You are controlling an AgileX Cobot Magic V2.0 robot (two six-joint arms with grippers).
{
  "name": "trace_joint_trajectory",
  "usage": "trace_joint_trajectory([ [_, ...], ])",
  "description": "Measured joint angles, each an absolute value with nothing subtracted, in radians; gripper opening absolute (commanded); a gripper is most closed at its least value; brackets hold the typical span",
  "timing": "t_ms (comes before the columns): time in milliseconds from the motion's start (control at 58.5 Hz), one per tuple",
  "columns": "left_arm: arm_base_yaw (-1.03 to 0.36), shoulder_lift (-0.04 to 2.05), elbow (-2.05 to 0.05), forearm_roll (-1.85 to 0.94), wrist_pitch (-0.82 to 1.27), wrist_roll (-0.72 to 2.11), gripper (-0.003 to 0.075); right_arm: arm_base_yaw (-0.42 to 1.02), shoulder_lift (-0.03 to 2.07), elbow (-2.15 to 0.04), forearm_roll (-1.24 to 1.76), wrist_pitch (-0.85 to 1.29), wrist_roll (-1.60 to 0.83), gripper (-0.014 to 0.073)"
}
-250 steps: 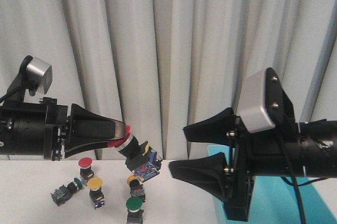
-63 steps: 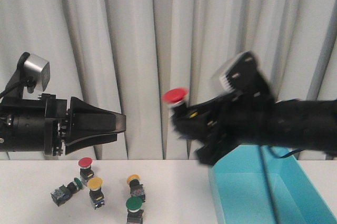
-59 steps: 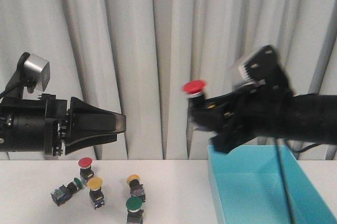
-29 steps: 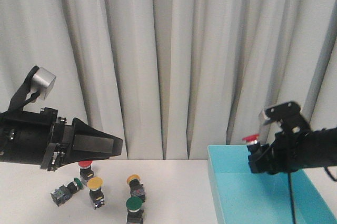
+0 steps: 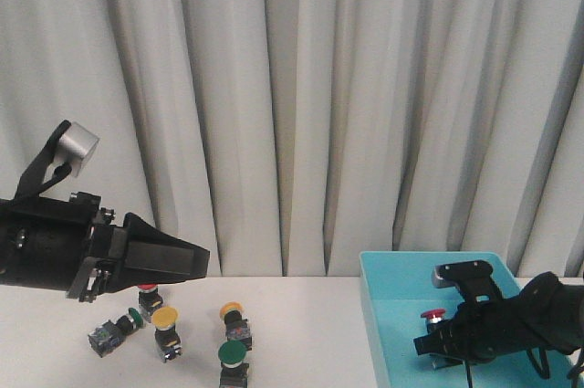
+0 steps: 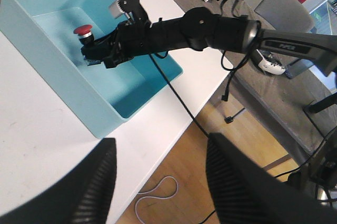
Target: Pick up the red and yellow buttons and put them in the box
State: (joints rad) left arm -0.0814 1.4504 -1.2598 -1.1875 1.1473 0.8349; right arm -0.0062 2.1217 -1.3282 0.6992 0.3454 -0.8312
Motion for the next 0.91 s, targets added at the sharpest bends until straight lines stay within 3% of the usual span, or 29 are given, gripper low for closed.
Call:
trace_joint_trajectory([
  [154,-0.081,1.45,-1.26,-1.187,1.147,0.835,0.037,-0.006,2.142,-1.331,0.692,0.345,-0.817,0.0098],
  [427,-0.081,1.45,-1.26,-1.187,1.141,0.835,0.037,-0.006,2.139,-1.335,0.676,0.357,-0.805,0.0416],
  [530,-0.081,1.45,-1.26,-1.187,1.129,0.835,0.037,-0.006,2.129,-1.335,0.676,0.358,-0.794,0.0489],
  [905,-0.081,1.45,-1.26,-1.168,1.039,0.835,0.037,-0.018,1.89,-1.335,0.673,0.362,-0.74,0.0474],
])
